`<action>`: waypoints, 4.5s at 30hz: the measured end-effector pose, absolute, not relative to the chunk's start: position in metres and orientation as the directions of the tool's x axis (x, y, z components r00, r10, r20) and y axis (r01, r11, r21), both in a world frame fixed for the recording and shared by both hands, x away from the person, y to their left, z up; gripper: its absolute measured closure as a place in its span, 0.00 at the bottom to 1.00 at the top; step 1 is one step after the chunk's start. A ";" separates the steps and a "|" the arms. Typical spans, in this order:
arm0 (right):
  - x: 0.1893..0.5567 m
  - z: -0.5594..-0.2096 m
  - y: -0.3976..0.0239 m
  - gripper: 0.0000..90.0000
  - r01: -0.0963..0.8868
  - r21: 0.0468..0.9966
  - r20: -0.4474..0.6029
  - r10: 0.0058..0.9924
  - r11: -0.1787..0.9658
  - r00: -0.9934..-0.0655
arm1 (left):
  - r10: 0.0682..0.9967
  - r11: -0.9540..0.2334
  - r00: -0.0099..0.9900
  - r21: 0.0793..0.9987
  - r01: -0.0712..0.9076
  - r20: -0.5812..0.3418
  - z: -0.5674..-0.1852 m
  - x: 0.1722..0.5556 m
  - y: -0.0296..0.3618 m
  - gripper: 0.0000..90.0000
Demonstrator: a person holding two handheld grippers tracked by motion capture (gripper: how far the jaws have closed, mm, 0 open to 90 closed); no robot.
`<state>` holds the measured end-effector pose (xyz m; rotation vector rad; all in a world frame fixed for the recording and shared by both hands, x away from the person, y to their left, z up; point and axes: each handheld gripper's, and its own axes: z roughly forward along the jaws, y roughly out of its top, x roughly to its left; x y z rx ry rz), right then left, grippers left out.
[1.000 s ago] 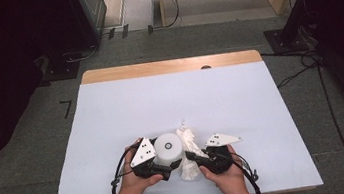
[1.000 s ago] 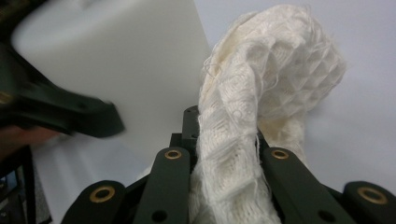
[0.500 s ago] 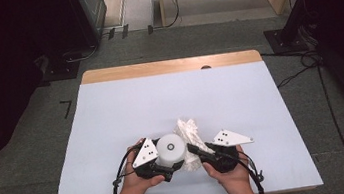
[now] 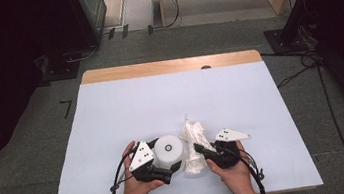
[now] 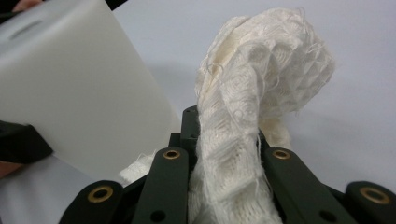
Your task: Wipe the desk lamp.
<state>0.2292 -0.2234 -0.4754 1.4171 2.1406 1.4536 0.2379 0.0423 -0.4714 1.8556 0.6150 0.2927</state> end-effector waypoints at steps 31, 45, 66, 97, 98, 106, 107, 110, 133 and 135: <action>0.212 -0.438 -0.208 0.87 0.510 0.859 0.338 0.693 0.050 -0.637 | 0.451 -0.376 0.893 0.907 0.190 0.001 -0.462 0.243 0.041 0.10; 0.226 -0.468 -0.213 0.86 0.603 0.795 0.375 0.731 0.062 -0.570 | 0.516 -0.301 0.852 0.913 0.277 -0.089 -0.468 0.241 0.052 0.03; 0.225 -0.466 -0.208 0.86 0.540 0.839 0.293 0.778 0.069 -0.556 | 0.522 -0.325 0.851 0.911 0.256 -0.053 -0.470 0.244 0.055 0.09; 0.238 -0.473 -0.226 0.43 0.556 0.789 0.055 0.871 0.262 -0.488 | 0.551 -0.325 0.833 0.909 0.263 -0.044 -0.470 0.247 0.057 0.09; 0.239 -0.477 -0.224 0.43 0.556 0.781 0.024 0.876 0.285 -0.483 | 0.550 -0.325 0.834 0.908 0.263 -0.044 -0.470 0.247 0.057 0.09; 0.250 -0.498 -0.223 0.27 0.603 0.728 0.003 0.877 0.328 -0.481 | 0.550 -0.327 0.834 0.908 0.262 -0.042 -0.470 0.247 0.057 0.09; 0.251 -0.497 -0.223 0.25 0.602 0.722 -0.008 0.874 0.341 -0.486 | 0.551 -0.327 0.834 0.908 0.262 -0.042 -0.470 0.247 0.057 0.09; 0.253 -0.497 -0.227 0.25 0.604 0.720 -0.004 0.873 0.341 -0.488 | 0.551 -0.328 0.833 0.908 0.260 -0.039 -0.470 0.247 0.056 0.09; 0.230 -0.480 -0.206 0.85 0.495 0.820 0.161 0.715 0.286 -0.680 | 0.540 -0.289 0.838 0.916 0.278 -0.084 -0.471 0.250 0.055 0.09; 0.226 -0.480 -0.197 0.85 0.492 0.826 0.184 0.693 0.275 -0.697 | 0.538 -0.301 0.840 0.915 0.269 -0.070 -0.471 0.249 0.054 0.09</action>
